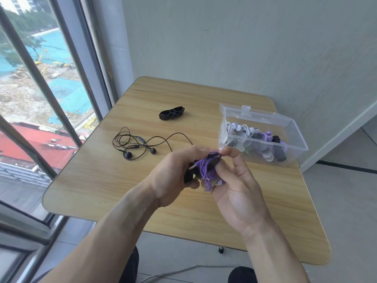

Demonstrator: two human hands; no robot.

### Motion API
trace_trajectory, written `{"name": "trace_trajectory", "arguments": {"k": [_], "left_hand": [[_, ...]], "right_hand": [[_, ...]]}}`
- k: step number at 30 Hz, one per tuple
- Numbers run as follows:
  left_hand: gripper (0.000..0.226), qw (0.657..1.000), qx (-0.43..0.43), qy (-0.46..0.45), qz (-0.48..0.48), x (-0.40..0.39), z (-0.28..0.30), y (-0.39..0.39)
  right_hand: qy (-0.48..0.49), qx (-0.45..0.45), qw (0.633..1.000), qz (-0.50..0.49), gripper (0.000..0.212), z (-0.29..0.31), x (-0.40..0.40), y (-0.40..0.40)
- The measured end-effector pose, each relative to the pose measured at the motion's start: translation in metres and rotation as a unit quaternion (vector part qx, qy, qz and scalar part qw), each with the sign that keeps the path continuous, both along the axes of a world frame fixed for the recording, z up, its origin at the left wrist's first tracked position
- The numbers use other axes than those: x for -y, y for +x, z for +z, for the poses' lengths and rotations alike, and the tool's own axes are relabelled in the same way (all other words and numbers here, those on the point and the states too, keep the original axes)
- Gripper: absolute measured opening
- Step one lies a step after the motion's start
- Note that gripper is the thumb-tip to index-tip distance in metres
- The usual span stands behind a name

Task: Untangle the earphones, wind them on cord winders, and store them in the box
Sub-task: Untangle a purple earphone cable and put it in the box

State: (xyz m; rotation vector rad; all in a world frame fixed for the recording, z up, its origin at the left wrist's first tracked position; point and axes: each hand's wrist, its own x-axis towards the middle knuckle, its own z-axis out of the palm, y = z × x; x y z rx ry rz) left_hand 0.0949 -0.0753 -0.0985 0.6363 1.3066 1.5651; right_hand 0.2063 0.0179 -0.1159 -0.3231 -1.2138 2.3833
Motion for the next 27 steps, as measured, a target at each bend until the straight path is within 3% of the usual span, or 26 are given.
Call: {"name": "trace_trajectory", "arguments": {"k": [6,10,13,19,27], "left_hand": [[0.027,0.999,-0.005,-0.034,-0.020,0.002,-0.002,-0.004],[0.050,0.999,-0.013,-0.035,-0.014,-0.001,-0.006,-0.005],[0.054,1.000,-0.024,-0.015,0.010,-0.001,-0.007,-0.003],[0.031,0.990,-0.089,0.019,0.106,-0.003,-0.010,0.004],[0.033,0.980,-0.105,0.048,0.163,-0.010,-0.015,0.021]], "right_hand": [[0.053,0.033,0.998,-0.031,0.011,0.000,0.005,0.001],[0.053,0.040,0.997,-0.036,0.011,-0.001,0.009,0.000],[0.054,0.055,0.996,-0.042,0.013,-0.001,0.009,-0.003],[0.082,0.180,0.978,-0.062,0.009,0.005,-0.007,0.002],[0.157,0.233,0.959,-0.043,0.014,0.003,-0.006,0.002]]}}
